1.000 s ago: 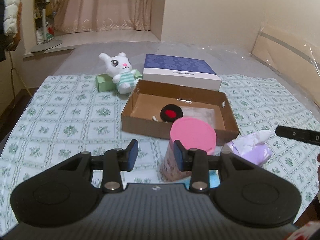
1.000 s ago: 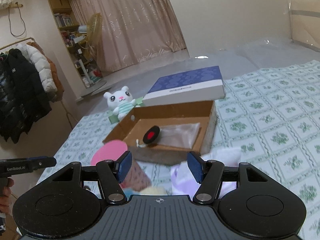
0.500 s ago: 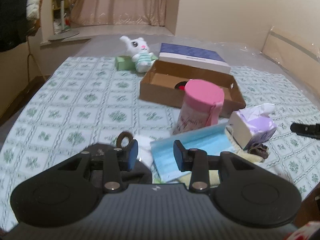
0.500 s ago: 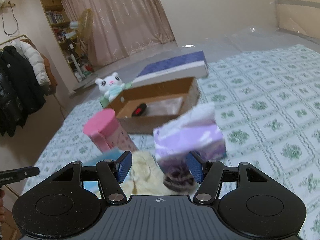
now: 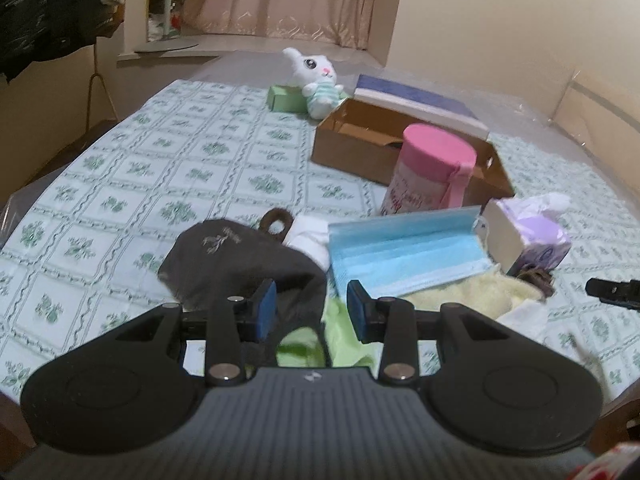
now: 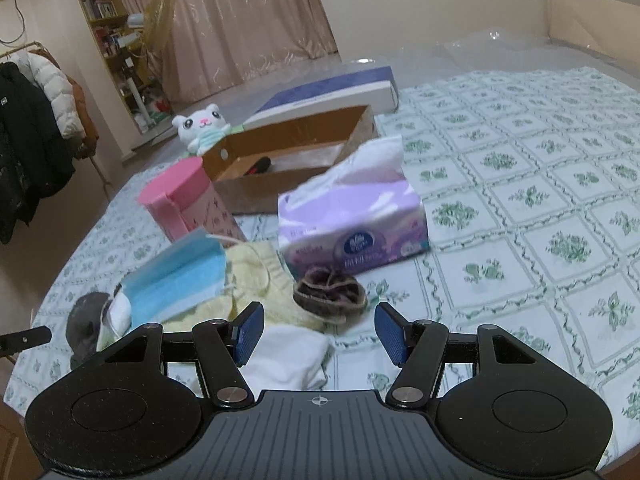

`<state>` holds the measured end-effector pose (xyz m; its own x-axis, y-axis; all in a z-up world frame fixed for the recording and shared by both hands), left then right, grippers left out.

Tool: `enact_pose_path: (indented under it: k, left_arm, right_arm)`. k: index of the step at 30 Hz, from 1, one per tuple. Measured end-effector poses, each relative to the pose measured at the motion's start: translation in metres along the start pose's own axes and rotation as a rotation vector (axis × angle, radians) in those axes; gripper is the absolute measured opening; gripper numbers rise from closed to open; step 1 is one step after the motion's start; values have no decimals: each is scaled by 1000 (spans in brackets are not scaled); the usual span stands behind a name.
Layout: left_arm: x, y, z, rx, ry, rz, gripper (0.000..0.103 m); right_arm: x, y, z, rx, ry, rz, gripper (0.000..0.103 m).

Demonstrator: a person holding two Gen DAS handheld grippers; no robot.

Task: Organize soft objects
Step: 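Reach the right tool to the brown sock and grasp it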

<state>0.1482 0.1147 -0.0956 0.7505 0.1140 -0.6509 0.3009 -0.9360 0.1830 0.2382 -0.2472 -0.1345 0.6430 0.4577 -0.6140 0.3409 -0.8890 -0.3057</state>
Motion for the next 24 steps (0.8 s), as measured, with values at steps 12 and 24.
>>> enact_pose_path:
  k: [12, 24]
  left_arm:
    - [10, -21, 18, -12, -24, -94, 36]
    - [22, -30, 18, -23, -29, -118, 40]
  right_arm:
    - [22, 13, 13, 4, -40, 31, 62]
    - [53, 10, 2, -33, -28, 53, 62]
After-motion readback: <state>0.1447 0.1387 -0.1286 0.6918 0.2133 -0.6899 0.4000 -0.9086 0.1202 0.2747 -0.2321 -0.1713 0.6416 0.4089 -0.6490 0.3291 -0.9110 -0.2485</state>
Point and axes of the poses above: each gripper's, at about its wrist camera, not at the fingertips, and x roughly the way its jaws point, y to its right, z to its underside, the point moved 3 cm from there along x, roughly the way its jaws point, and after that the axes turned 5 degrees about -x, right-handed, at the moved point
